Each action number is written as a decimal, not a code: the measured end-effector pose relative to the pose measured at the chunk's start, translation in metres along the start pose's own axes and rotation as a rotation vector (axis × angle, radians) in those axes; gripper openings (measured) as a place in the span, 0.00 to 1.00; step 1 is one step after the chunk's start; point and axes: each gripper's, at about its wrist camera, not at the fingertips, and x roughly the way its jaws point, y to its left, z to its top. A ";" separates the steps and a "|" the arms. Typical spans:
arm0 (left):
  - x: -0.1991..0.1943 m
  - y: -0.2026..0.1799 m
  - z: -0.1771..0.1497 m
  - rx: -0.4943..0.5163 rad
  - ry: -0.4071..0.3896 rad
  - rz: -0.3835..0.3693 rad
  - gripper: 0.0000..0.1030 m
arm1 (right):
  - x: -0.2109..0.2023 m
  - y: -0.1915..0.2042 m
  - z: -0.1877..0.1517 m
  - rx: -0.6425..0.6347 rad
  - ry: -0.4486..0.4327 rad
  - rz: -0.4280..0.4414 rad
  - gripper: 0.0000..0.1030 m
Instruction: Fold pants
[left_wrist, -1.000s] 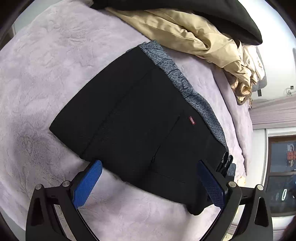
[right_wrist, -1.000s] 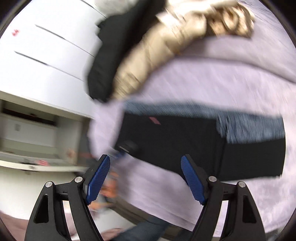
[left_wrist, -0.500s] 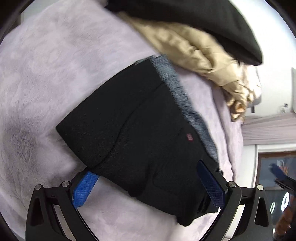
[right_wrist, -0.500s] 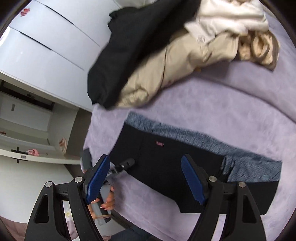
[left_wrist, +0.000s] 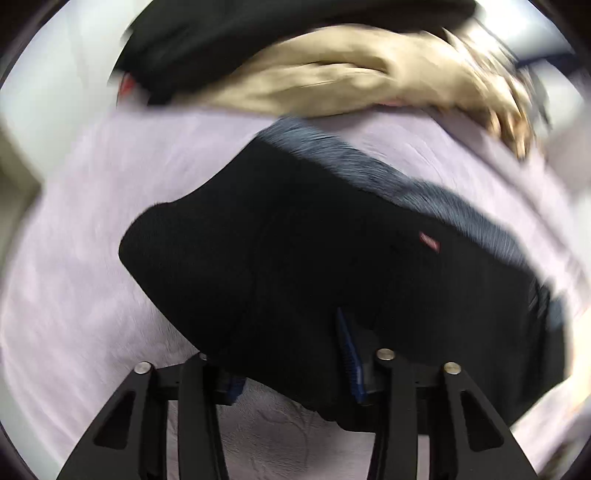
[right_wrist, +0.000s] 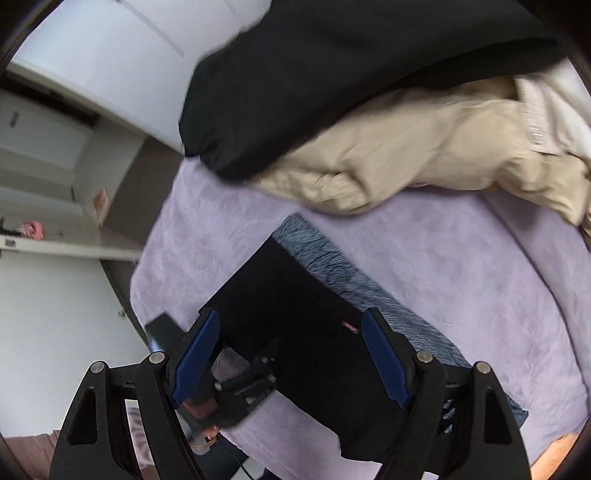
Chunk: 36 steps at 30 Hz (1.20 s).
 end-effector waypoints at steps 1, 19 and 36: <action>-0.001 -0.009 -0.001 0.049 -0.017 0.039 0.41 | 0.016 0.007 0.006 -0.014 0.045 -0.001 0.80; -0.040 -0.058 0.002 0.288 -0.162 0.135 0.42 | 0.115 0.037 0.019 -0.125 0.348 0.023 0.15; -0.140 -0.294 -0.018 0.650 -0.312 -0.057 0.42 | -0.109 -0.232 -0.248 0.390 -0.388 0.622 0.12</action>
